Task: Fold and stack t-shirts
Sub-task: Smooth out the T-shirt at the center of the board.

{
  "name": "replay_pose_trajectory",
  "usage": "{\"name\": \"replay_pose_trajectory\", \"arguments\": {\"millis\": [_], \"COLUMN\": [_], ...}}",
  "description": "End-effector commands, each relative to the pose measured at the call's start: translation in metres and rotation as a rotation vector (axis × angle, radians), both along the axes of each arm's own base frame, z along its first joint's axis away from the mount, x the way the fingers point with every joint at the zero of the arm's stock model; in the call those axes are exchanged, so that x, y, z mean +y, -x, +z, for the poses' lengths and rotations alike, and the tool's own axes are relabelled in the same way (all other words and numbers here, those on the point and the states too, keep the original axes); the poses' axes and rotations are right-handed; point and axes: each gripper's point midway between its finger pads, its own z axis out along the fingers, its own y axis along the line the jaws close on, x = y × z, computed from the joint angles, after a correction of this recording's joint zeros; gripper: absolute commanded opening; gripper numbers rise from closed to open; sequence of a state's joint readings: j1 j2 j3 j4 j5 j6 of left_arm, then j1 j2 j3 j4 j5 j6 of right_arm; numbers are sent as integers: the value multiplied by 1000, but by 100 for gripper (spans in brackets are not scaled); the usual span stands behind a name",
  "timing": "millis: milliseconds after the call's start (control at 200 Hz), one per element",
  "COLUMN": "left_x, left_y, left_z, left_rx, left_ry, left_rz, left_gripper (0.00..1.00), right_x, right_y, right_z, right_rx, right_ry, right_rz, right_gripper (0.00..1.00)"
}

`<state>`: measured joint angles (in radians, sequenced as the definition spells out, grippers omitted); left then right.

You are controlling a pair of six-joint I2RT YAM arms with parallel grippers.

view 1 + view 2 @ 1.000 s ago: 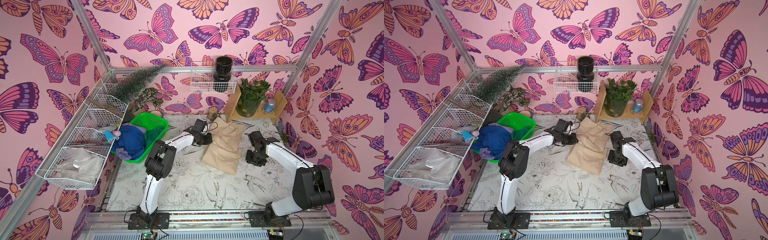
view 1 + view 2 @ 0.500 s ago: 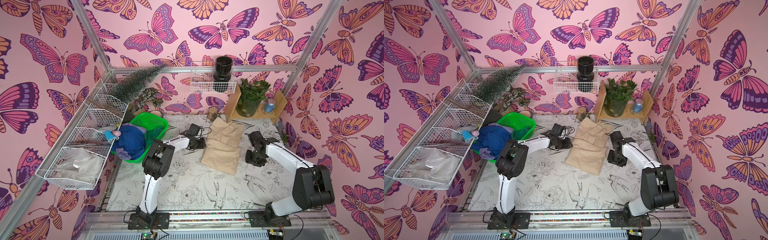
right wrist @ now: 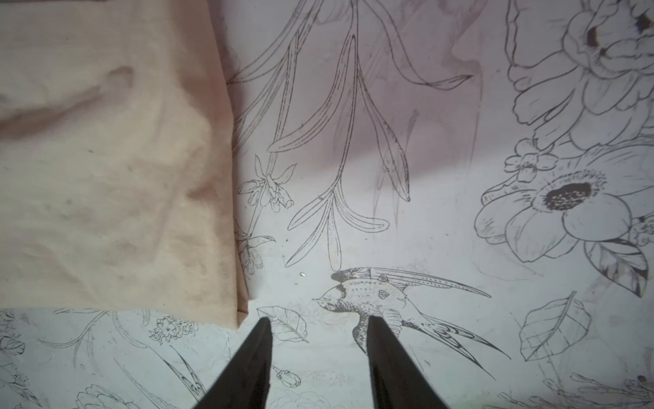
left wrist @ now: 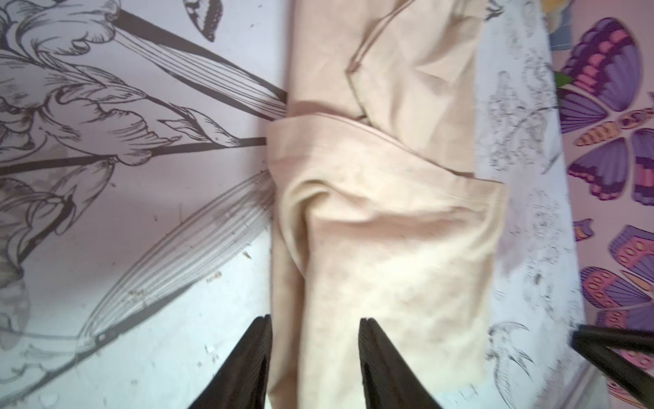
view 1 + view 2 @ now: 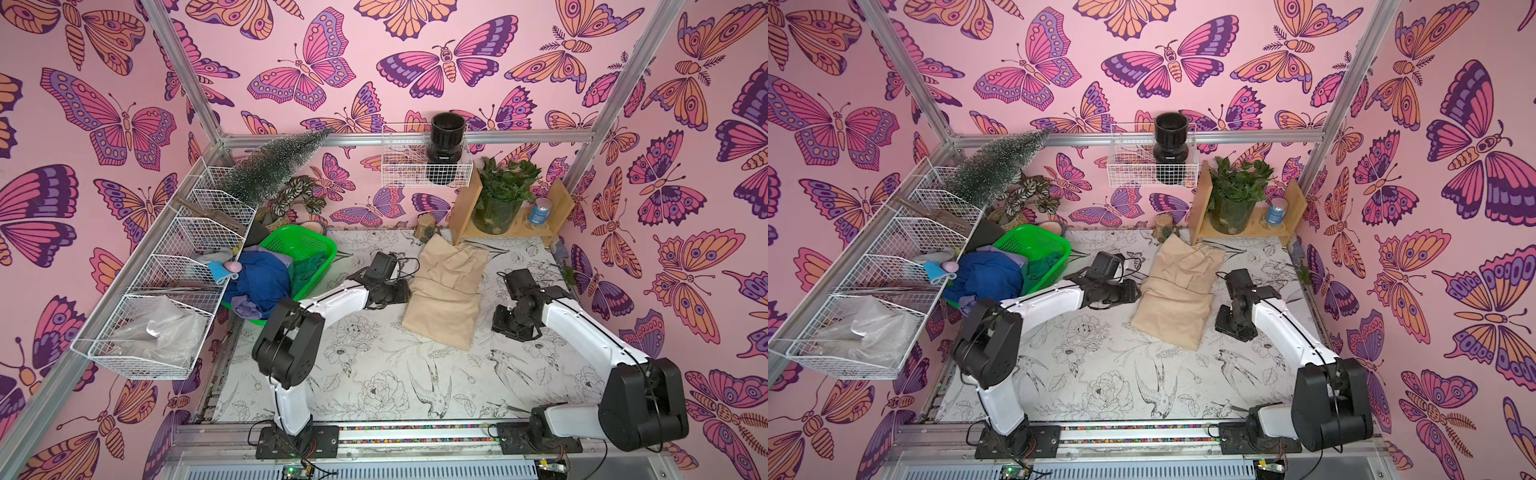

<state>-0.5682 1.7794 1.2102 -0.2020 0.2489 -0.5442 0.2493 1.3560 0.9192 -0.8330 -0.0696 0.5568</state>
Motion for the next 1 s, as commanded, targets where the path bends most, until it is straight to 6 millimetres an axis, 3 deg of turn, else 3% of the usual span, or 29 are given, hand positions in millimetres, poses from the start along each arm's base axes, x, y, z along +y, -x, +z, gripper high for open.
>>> {"name": "replay_pose_trajectory", "arguments": {"millis": [0, 175, 345, 516, 706, 996], "left_x": [-3, 7, 22, 17, -4, -4], "left_y": [32, 78, 100, 98, 93, 85], "left_z": [-5, -33, -59, -68, -70, -100], "left_rx": [66, 153, 204, 206, 216, 231], "left_ry": [37, 40, 55, 83, 192, 193], "left_rz": [-21, -18, 33, 33, -2, 40], "left_gripper": [47, 47, 47, 48, 51, 56], "right_x": [4, 7, 5, 4, 2, -1], "right_y": [3, 2, 2, 4, 8, 12], "right_z": [-6, -13, -15, -14, -18, -18], "right_rx": [21, 43, 56, 52, 72, 80], "right_ry": [-39, -47, -33, -26, -18, -5], "right_rz": [-24, -29, -33, -31, -37, -34], "right_gripper": [48, 50, 55, 59, 62, 63]}}
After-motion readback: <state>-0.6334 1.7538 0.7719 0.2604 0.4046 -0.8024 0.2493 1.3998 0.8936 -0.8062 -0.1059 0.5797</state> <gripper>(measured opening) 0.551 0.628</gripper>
